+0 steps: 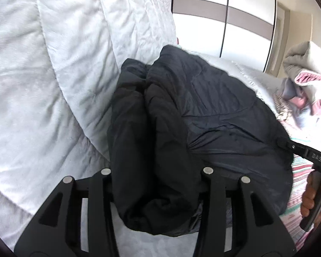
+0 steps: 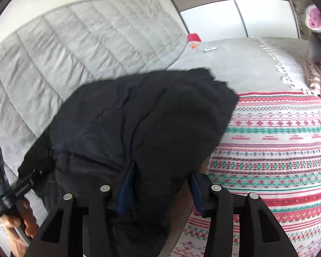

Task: Fold large clothes
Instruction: 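Carry the jacket bundle with both tools onto the brown folded blanket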

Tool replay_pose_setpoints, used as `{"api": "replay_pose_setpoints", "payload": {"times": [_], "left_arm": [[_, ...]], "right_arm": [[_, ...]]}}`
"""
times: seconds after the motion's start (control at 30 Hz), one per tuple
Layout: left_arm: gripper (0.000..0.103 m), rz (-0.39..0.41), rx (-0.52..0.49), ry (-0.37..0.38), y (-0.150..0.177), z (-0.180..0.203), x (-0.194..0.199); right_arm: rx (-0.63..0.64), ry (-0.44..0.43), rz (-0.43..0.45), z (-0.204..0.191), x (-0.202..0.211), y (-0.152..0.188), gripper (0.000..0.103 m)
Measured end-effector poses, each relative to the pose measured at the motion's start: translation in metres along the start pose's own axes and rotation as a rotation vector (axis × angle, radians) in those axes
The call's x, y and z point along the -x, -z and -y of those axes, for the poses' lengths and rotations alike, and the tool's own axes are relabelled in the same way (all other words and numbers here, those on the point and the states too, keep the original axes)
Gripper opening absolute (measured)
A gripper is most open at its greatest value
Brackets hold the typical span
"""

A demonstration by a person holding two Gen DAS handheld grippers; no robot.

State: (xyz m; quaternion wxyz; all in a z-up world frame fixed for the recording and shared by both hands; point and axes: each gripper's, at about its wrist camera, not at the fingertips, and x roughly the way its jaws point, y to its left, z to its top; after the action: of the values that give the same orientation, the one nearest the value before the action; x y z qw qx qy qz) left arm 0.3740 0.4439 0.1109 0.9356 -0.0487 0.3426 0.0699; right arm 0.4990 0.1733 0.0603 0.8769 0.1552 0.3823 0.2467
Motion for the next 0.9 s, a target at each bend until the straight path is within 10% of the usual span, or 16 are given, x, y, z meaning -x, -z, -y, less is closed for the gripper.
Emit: {"api": "replay_pose_setpoints", "payload": {"times": [0.33,0.73,0.9], "left_arm": [[0.057,-0.101,-0.010,-0.066,-0.027,-0.015,-0.042],[0.080,0.117,0.039,-0.105,-0.026,-0.031,0.055],[0.045,0.071,-0.119,-0.146,-0.004,0.006,0.028]], "right_arm": [[0.076,0.060,-0.023,-0.018,-0.021,0.018,0.052],[0.055,0.036,0.019,-0.017,-0.004,0.019,0.056],[0.172,0.029,0.120,-0.038,0.026,0.035,0.057]]}}
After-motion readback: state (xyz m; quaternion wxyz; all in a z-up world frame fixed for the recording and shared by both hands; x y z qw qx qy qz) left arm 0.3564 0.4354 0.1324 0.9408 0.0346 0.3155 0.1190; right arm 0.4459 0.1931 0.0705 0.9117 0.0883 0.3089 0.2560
